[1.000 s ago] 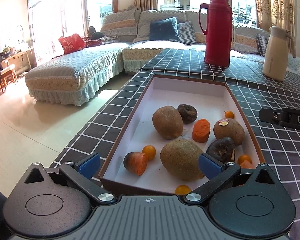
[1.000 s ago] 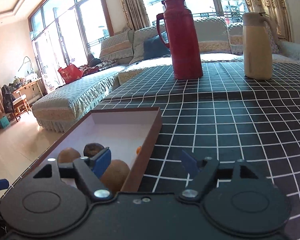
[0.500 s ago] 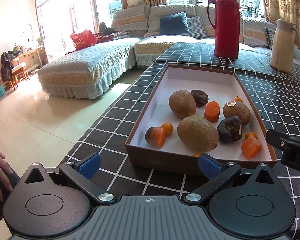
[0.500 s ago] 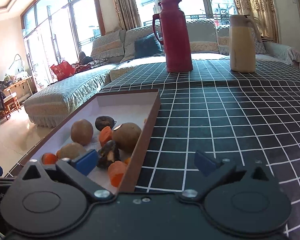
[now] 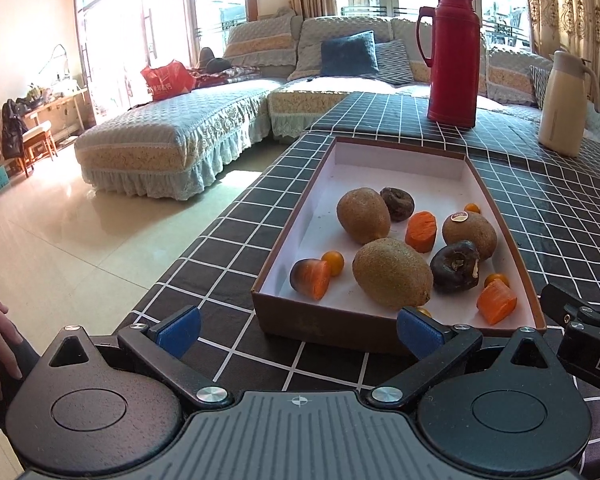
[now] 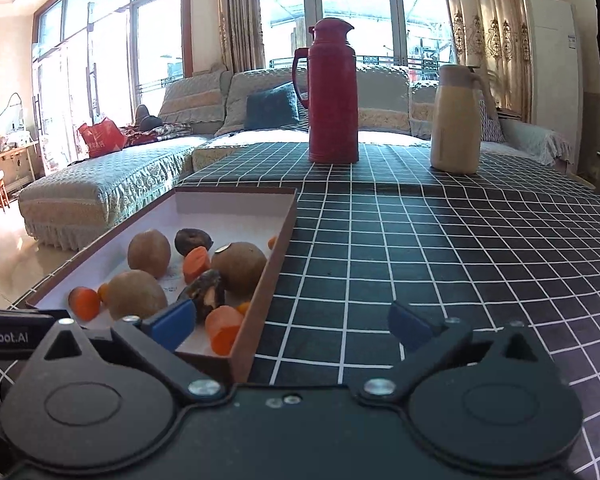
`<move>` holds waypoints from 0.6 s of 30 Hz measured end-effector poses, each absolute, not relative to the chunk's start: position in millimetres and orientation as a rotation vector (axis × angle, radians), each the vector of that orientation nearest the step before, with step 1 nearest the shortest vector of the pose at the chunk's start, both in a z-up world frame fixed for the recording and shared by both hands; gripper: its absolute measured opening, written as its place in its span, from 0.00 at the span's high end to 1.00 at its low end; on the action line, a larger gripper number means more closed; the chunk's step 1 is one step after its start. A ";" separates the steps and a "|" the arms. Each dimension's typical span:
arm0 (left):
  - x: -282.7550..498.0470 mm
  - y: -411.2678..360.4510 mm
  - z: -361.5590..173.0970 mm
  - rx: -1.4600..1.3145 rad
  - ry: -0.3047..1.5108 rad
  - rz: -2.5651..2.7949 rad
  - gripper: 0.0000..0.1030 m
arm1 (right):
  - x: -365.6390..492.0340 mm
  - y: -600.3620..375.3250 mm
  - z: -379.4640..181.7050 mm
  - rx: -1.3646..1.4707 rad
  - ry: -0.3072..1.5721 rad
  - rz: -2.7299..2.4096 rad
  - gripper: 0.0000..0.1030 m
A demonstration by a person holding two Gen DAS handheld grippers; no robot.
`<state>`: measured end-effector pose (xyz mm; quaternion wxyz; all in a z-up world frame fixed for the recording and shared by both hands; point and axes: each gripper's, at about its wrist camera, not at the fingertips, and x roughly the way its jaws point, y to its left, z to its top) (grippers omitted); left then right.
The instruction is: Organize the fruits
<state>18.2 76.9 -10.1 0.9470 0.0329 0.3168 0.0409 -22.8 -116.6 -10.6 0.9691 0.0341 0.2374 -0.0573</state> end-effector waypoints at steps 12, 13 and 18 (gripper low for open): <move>15.5 74.4 -8.5 0.074 0.636 0.074 0.00 | -22.7 -115.5 -13.3 0.076 0.505 -0.095 0.00; 15.8 74.5 -8.7 0.074 0.638 0.073 0.00 | -22.5 -116.3 -12.9 0.081 0.507 -0.094 0.00; 15.9 73.6 -9.4 0.083 0.641 0.077 0.00 | -22.5 -116.5 -11.8 0.079 0.508 -0.087 0.00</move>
